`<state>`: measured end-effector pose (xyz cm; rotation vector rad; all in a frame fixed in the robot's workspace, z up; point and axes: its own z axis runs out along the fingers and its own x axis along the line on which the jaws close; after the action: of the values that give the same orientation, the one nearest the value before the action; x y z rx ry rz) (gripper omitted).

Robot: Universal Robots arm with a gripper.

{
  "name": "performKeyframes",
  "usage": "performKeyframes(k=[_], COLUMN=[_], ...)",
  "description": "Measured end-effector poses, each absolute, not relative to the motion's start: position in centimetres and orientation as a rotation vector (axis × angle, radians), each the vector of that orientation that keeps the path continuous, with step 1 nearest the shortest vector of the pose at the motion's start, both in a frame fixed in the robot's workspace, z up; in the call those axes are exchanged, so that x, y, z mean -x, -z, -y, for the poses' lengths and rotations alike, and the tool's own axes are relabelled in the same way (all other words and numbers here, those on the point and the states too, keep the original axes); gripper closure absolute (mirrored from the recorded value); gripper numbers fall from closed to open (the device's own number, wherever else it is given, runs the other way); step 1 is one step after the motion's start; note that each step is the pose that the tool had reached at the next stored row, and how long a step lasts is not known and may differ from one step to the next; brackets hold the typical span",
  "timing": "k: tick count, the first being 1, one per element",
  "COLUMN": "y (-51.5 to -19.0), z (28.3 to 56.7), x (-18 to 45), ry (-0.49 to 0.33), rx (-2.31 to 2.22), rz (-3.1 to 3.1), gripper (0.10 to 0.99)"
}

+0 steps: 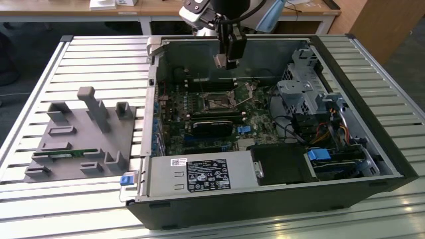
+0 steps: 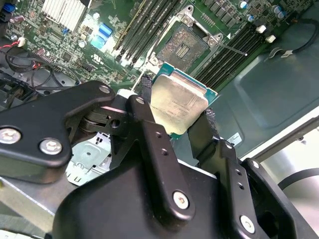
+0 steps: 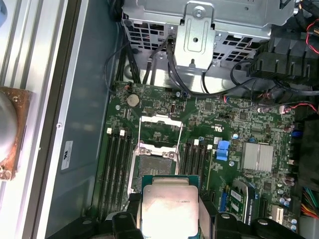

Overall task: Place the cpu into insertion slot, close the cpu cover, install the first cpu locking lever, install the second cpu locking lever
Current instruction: 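Place the cpu into insertion slot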

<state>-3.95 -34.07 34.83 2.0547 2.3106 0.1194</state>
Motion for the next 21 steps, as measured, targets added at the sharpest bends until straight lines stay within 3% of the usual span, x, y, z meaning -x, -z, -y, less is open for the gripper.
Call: performKeyframes(k=[21], y=[-34.27], z=[34.07], x=[3.95], ry=[-0.119], rx=[-2.055], rz=[-2.310], gripper=[0.545])
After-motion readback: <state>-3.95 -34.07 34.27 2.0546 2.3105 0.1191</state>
